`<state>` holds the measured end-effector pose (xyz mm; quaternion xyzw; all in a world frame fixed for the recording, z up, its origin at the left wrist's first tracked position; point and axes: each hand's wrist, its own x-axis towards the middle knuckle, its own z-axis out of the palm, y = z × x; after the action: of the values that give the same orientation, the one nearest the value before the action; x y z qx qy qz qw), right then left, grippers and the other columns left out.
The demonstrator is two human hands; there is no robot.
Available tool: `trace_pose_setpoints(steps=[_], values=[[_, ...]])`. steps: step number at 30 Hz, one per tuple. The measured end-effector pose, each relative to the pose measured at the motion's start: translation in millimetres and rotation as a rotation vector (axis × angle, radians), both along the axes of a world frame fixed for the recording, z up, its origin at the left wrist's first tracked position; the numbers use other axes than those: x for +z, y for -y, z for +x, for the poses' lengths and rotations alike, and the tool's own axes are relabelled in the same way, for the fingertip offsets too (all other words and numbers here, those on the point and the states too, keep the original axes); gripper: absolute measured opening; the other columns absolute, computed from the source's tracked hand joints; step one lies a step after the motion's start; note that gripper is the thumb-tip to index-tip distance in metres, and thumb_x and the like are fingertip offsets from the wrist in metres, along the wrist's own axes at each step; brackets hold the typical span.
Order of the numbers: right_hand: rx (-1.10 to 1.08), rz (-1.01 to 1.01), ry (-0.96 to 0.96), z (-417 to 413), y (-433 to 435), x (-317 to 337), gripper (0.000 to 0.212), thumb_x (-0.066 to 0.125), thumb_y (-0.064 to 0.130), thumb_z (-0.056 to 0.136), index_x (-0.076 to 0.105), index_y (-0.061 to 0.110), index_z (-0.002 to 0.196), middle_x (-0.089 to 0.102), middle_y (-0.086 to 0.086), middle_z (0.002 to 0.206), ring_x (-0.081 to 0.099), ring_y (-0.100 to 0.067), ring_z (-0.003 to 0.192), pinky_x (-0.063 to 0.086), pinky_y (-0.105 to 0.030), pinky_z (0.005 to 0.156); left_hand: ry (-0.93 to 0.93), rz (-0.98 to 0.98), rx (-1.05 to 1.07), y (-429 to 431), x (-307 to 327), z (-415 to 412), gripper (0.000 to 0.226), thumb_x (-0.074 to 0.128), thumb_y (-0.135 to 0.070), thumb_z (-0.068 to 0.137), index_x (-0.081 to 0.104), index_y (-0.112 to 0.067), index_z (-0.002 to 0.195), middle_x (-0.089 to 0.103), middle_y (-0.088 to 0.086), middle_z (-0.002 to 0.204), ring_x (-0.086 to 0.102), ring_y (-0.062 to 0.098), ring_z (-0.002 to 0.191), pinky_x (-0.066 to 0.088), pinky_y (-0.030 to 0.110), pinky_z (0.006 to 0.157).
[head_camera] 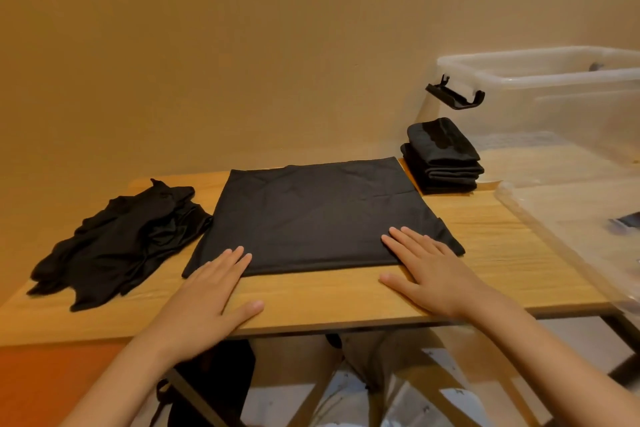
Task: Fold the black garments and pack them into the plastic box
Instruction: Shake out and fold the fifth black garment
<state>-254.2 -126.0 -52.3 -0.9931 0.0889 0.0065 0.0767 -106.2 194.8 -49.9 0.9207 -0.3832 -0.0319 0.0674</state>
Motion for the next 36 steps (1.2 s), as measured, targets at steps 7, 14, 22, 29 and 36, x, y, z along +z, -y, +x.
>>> trace_pose_setpoints(steps=[7,14,22,29,36], values=[[-0.015,-0.077,0.144,-40,-18,-10,0.099,-0.012,0.088,0.068,0.006,0.038,0.151,-0.004,0.019,0.151,-0.006,0.001,0.14,0.002,-0.026,0.112,0.188,-0.059,0.048,-20,-26,-41,0.097,0.017,-0.085,0.073,0.018,-0.03,0.153,0.012,-0.012,0.159,0.01,0.006,0.145,0.014,0.029,0.116],[-0.023,-0.107,0.443,-72,-27,-42,0.062,0.065,0.043,0.084,0.048,0.023,0.14,0.05,0.001,0.143,0.046,-0.016,0.132,0.036,-0.035,0.101,0.285,-0.377,-0.04,-47,-37,-53,0.047,0.043,-0.043,0.092,0.06,-0.023,0.131,0.058,-0.012,0.132,0.053,0.009,0.124,0.038,0.026,0.1],[-0.05,-0.085,0.597,-89,-1,-60,0.05,0.042,0.027,0.092,0.048,0.017,0.14,0.049,0.0,0.144,0.035,-0.009,0.136,0.018,-0.025,0.115,0.277,-0.4,-0.059,-63,-46,-44,0.049,0.053,-0.012,0.087,0.055,-0.014,0.136,0.05,-0.005,0.142,0.036,0.003,0.137,0.018,0.02,0.118],[0.083,-0.044,0.64,-94,18,-60,0.046,0.042,0.017,0.091,0.054,0.016,0.135,0.049,0.003,0.142,0.04,-0.009,0.134,0.023,-0.022,0.111,0.189,-0.465,0.018,-76,-45,-45,0.061,0.064,0.011,0.082,0.055,-0.019,0.135,0.053,-0.005,0.14,0.04,0.002,0.135,0.023,0.018,0.115],[0.081,0.108,0.721,-93,19,-53,0.038,0.043,0.023,0.089,0.061,0.019,0.123,0.058,0.007,0.13,0.048,-0.001,0.121,0.03,-0.015,0.103,0.193,-0.46,0.028,-79,-43,-44,0.066,0.074,0.006,0.076,0.053,-0.021,0.133,0.053,-0.009,0.137,0.045,0.003,0.128,0.04,0.029,0.107]])
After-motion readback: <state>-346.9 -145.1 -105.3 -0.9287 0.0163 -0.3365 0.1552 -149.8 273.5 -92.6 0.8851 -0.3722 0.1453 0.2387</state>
